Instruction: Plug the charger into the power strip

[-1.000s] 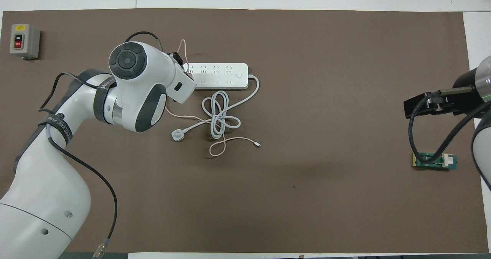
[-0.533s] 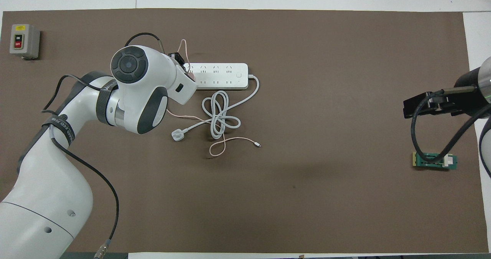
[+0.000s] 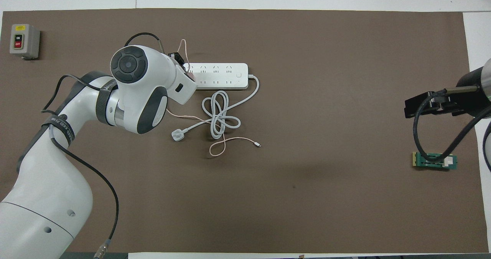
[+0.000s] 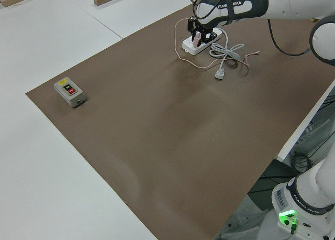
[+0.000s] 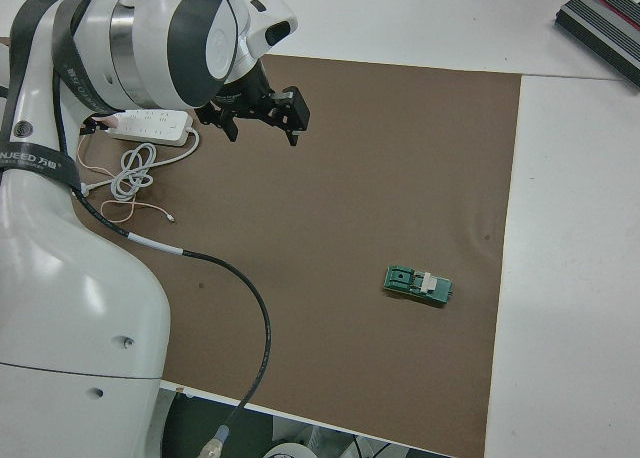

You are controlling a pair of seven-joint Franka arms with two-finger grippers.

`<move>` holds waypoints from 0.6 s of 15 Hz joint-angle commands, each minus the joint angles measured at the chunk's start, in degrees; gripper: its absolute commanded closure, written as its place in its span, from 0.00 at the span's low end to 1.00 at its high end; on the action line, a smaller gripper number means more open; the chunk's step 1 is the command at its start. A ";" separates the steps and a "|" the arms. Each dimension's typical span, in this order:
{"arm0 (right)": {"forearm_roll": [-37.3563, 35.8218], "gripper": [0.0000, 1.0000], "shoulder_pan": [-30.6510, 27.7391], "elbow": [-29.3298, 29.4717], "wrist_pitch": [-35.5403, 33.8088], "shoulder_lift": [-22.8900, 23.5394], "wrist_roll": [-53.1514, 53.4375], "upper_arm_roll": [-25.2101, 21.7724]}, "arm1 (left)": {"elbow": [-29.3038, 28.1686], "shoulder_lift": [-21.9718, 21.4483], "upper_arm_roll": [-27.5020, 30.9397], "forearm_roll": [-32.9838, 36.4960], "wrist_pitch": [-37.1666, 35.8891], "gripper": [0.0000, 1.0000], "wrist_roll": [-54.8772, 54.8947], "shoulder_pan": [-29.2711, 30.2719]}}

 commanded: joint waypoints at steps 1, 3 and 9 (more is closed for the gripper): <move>1.06 0.00 -0.47 -1.28 0.98 -1.29 0.96 0.54 | -0.76 0.27 0.82 1.06 -0.35 1.00 -0.09 -0.34; 1.06 0.00 -0.47 -1.19 0.89 -1.30 0.96 0.54 | -0.94 0.27 0.65 0.97 -0.18 1.00 -0.61 -0.60; 0.97 0.00 -0.48 -1.19 0.89 -1.30 1.05 0.54 | -1.11 -0.08 0.56 0.88 -1.93 1.00 -1.58 -1.04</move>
